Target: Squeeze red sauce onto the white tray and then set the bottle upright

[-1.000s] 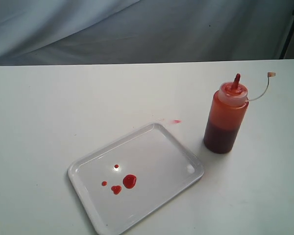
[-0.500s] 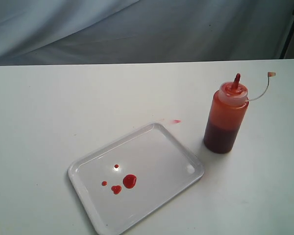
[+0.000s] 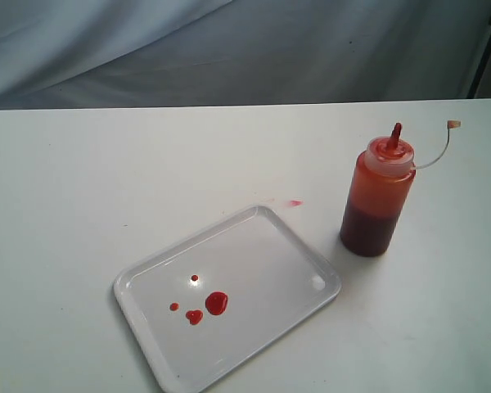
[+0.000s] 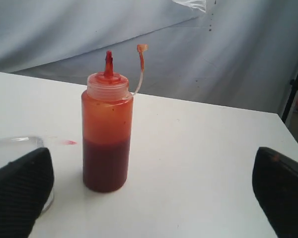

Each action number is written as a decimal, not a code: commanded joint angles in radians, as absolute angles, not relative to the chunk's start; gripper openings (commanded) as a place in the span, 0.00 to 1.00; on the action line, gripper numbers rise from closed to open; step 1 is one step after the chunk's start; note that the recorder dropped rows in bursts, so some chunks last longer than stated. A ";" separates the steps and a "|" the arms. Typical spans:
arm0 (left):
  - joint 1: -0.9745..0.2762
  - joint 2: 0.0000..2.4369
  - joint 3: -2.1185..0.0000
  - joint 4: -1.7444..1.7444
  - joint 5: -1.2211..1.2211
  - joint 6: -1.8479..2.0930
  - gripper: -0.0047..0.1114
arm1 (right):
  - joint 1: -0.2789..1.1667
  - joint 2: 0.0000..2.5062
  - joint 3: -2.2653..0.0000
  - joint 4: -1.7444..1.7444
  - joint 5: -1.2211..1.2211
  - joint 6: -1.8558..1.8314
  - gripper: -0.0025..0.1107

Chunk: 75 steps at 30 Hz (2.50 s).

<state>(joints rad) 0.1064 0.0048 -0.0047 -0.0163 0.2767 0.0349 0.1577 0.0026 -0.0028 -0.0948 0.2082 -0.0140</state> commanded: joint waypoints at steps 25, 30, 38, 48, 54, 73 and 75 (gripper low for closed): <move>0.111 0.000 0.000 -0.020 0.266 0.037 0.04 | -0.052 0.000 0.000 -0.127 0.348 0.086 0.95; 0.111 0.000 0.000 -0.020 0.266 0.037 0.04 | -0.051 0.000 0.000 -0.127 0.344 0.086 0.95; 0.111 0.000 0.000 -0.020 0.266 0.035 0.04 | -0.051 0.000 0.000 -0.127 0.344 0.086 0.95; 0.111 0.000 0.000 -0.020 0.266 0.037 0.04 | -0.061 0.000 0.000 -0.127 0.344 0.086 0.95; 0.111 0.000 0.000 -0.020 0.266 0.037 0.04 | -0.061 0.000 0.000 -0.127 0.344 0.086 0.95; 0.111 0.000 0.000 -0.020 0.266 0.039 0.04 | -0.061 0.000 0.000 -0.127 0.344 0.086 0.95; 0.111 0.000 0.000 -0.020 0.266 0.039 0.04 | -0.061 0.000 0.000 -0.127 0.344 0.086 0.95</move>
<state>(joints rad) 0.1064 0.0048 -0.0047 -0.0163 0.2767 0.0369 -0.0516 0.0026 -0.0028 -0.1200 0.3453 0.0809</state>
